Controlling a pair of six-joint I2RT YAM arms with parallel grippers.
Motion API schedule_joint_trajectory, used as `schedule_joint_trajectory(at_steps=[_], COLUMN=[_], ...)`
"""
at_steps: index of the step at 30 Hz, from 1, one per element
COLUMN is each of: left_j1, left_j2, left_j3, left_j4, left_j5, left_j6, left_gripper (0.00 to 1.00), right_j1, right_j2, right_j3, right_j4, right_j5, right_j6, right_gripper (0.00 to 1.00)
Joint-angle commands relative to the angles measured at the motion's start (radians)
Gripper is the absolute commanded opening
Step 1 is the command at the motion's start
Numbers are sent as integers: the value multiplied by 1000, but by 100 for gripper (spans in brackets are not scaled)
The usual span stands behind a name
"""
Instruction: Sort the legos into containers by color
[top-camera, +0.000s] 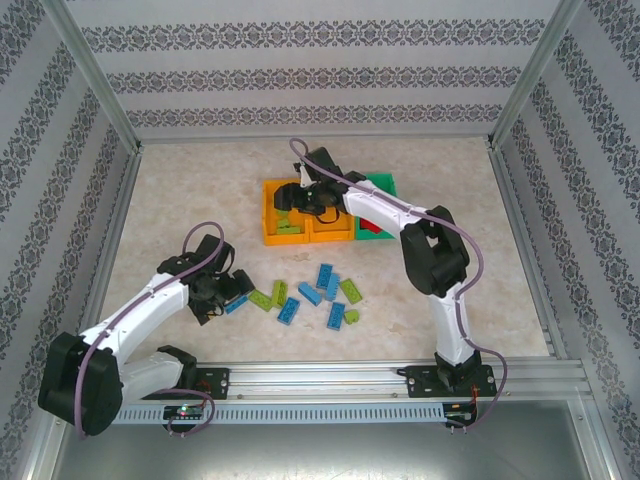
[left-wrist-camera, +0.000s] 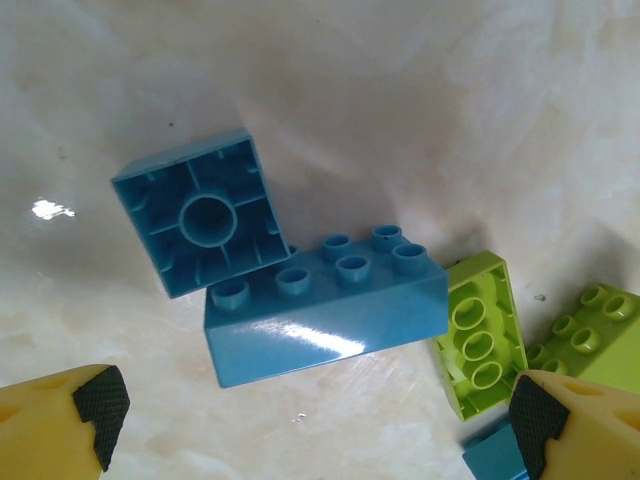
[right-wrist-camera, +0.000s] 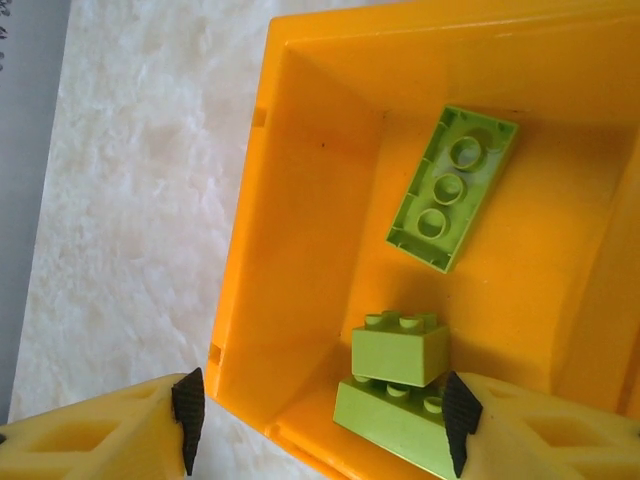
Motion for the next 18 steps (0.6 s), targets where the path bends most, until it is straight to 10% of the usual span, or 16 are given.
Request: schedule_joint_trajectory(at_steps=[1,18], left_j1=[2,1], left_j2=[29,166], left_j3=[12,36], left_j4=[38,99], left_j5=[25,8], left_j6=[-30,16], left_gripper=[99,91], right_j1=[-30,-109], right_j2=[-86,-332], right_j3=[-78,-366], right_j4=[-16,18], right_j5=[51,93], right_j6=[-29,-72], right_gripper=[69,72])
